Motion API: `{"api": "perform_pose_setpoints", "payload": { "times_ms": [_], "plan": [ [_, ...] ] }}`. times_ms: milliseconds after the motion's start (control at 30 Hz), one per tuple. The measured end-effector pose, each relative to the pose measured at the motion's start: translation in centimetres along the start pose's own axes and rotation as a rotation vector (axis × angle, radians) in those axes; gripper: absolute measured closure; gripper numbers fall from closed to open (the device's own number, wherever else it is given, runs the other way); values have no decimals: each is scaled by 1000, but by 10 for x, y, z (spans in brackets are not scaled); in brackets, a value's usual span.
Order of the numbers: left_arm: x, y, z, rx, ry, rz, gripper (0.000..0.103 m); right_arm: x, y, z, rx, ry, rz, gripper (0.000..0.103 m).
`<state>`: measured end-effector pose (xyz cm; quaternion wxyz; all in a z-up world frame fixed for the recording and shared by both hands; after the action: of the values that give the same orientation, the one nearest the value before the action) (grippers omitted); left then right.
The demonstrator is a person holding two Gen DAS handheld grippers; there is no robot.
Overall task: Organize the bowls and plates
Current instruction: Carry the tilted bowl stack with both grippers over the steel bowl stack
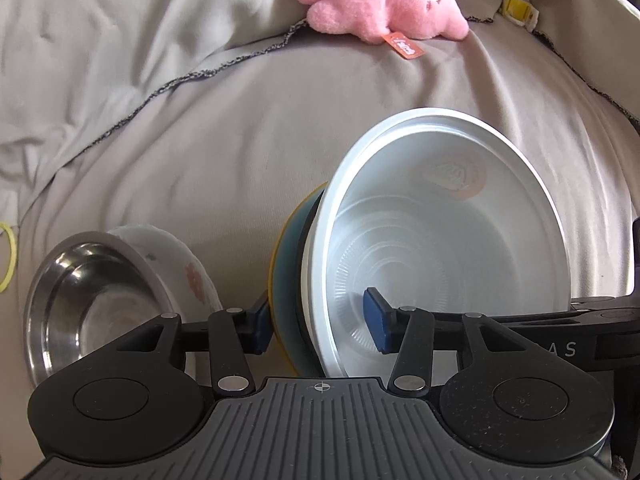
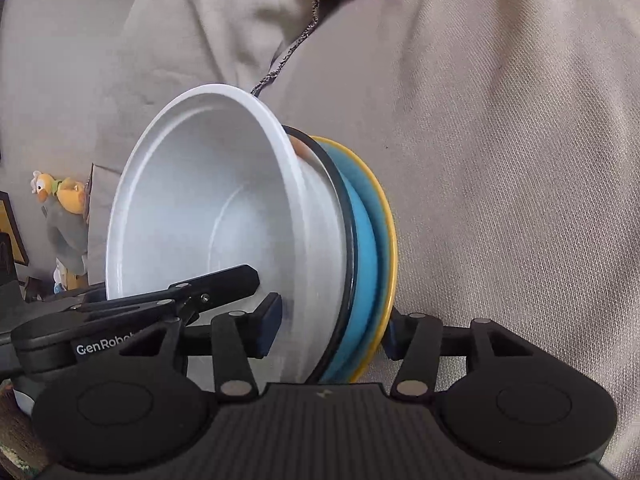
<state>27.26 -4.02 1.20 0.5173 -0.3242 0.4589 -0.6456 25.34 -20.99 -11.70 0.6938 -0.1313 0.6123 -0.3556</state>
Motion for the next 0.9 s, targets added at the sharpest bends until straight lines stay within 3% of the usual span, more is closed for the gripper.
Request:
{"api": "perform_pose_setpoints", "payload": {
  "times_ms": [267, 467, 700, 900],
  "plan": [
    [-8, -15, -3, 36, -2, -13, 53, -19, -9, -1, 15, -53, -11, 52],
    [-31, -50, -6, 112, -27, -19, 52, -64, -17, 2, 34, -137, -20, 51],
    [-101, -88, -38, 190, -142, 9, 53, -143, 17, -3, -18, -271, -14, 51],
    [-170, -79, -83, 221, -314, -19, 53, -196, 76, -18, -123, -364, -76, 51]
  ]
}}
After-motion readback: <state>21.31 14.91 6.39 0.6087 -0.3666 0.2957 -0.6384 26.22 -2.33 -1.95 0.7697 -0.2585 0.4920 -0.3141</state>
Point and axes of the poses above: each gripper's, at about its wrist camera, not at the fingertips, and y roughly the way its jaws point, x to its right, z to its top, the point moved 2 cm from there along y, roughly the way its jaws point
